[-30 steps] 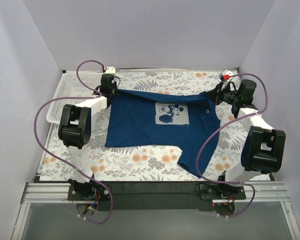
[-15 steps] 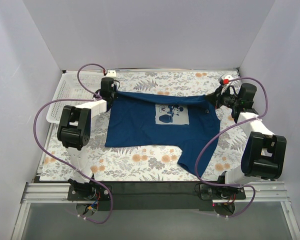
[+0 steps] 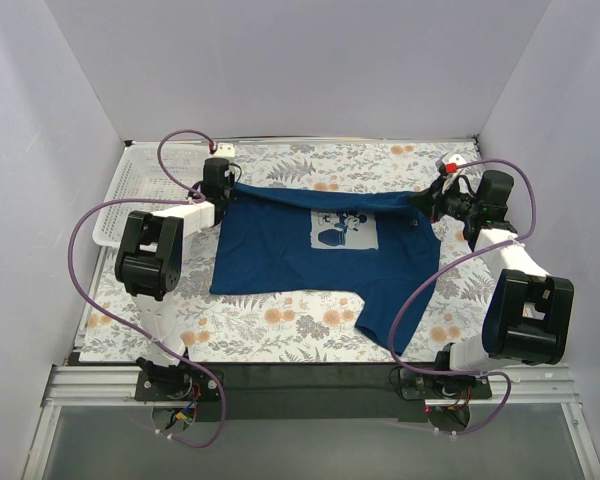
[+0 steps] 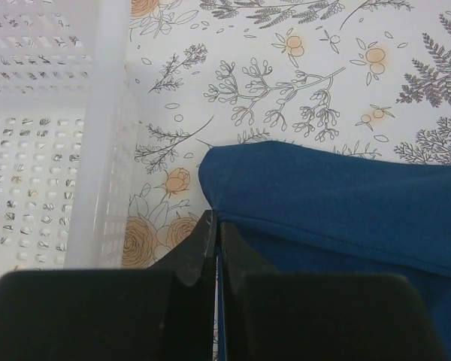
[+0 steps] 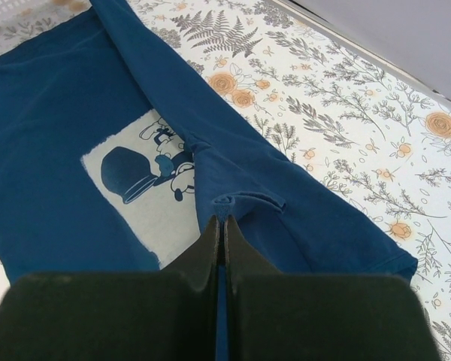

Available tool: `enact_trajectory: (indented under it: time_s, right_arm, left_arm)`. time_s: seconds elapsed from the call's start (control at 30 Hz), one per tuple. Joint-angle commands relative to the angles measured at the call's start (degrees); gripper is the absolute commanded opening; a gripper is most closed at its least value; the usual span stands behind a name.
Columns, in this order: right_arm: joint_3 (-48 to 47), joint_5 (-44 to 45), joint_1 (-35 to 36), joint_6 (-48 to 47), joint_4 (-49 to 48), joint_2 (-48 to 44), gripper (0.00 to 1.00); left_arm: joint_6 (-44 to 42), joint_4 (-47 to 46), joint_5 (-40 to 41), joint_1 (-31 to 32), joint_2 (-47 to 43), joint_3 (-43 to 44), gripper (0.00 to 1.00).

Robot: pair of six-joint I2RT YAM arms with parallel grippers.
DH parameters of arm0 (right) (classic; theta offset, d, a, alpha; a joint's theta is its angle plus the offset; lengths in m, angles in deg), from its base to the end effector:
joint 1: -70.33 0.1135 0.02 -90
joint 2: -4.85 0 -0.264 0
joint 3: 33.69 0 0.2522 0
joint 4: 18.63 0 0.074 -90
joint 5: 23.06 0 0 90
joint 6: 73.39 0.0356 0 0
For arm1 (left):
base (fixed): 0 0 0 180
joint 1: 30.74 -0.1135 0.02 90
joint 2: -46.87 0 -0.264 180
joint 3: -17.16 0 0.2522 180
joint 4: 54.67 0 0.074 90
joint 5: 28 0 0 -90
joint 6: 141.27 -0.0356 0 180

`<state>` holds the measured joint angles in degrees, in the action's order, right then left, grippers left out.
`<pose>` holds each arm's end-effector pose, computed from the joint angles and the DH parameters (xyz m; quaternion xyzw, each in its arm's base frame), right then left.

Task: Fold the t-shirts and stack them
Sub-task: Fold the tshirt

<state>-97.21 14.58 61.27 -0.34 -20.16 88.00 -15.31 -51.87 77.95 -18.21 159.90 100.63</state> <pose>0.3175 -0.0221 0.2611 -0.3084 0.7069 0.2294 0.5937 0.4259 -0.0846 0.1741 -0.2417 0.8360 -0.0852 0.4852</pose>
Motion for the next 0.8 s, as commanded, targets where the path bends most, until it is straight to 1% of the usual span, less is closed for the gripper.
enact_trajectory:
  time_s: [0.0, 0.77]
  right_arm:
    - [0.19, -2.13, -0.70, -1.15, 0.08, -2.03, 0.01]
    - [0.10, -2.49, -1.05, -2.03, 2.28, -0.98, 0.01]
  left_arm:
    - [-1.07, -1.26, 1.98, 0.38, -2.82, -0.80, 0.00]
    - [-1.95, 0.32, 5.06, 1.35, -2.29, -2.91, 0.00]
